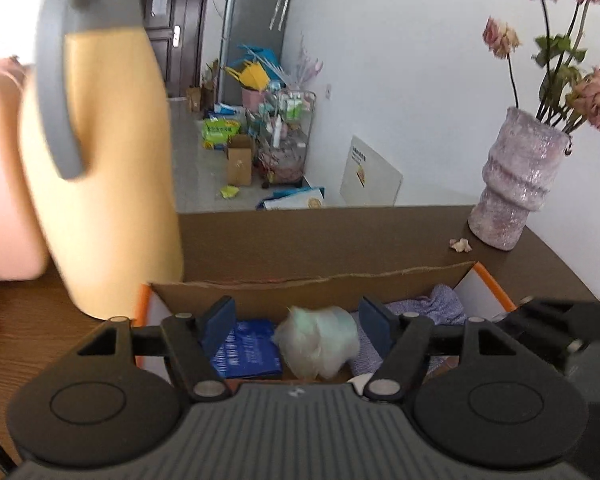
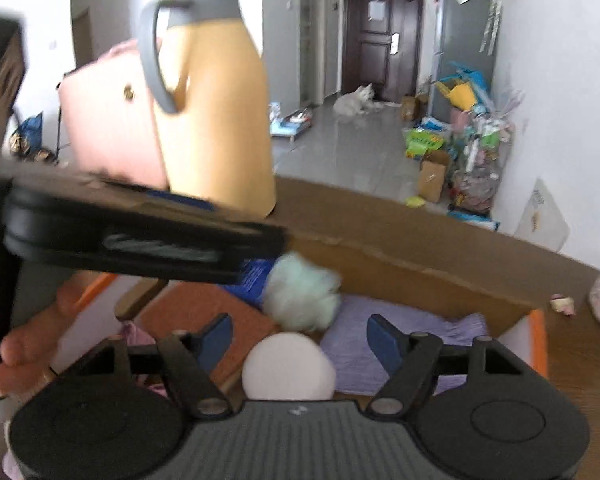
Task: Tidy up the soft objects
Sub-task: 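Carry both items into the box and open both tools to release, then move both tools back toward the white-and-yellow plush toy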
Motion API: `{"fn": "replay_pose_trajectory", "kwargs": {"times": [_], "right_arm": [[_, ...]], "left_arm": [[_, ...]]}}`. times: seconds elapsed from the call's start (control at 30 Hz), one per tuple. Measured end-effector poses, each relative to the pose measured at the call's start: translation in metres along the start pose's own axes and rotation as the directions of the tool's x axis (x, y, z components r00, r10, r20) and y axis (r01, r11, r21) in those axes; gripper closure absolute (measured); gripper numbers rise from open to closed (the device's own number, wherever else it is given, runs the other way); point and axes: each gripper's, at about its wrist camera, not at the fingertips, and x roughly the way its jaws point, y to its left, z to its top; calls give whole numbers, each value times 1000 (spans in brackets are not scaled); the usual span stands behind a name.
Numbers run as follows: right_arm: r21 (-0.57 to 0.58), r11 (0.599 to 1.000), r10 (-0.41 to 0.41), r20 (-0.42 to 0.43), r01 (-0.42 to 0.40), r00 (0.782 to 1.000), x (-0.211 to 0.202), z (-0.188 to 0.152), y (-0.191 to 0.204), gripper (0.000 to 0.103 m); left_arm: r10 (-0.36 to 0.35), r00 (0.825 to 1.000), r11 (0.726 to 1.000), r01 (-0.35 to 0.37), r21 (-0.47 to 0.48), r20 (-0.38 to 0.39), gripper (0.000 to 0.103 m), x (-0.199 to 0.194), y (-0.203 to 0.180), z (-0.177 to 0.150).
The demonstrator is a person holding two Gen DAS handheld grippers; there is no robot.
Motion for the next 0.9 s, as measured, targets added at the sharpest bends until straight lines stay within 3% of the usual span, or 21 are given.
{"fn": "replay_pose_trajectory", "kwargs": {"times": [0.2, 0.4, 0.53, 0.77, 0.9], "right_arm": [[13, 997, -78, 77, 77, 994, -88, -6, -13, 25], [91, 985, -161, 128, 150, 979, -172, -40, -37, 22], [152, 978, -169, 167, 144, 971, -206, -61, -37, 22], [142, 983, -148, 243, 115, 959, -250, -92, -7, 16], [158, 979, -172, 299, 129, 939, -269, -120, 12, 16]], "left_arm": [[41, 997, 999, -43, 32, 61, 24, -63, 2, 3], [113, 983, 991, -122, 59, 143, 20, -147, 7, -25], [145, 970, 986, -159, 56, 196, 19, -195, 4, -47], [116, 961, 989, -134, 56, 251, 17, -252, -15, -68], [137, 947, 986, -159, 52, 292, 16, -277, -28, -89]]}}
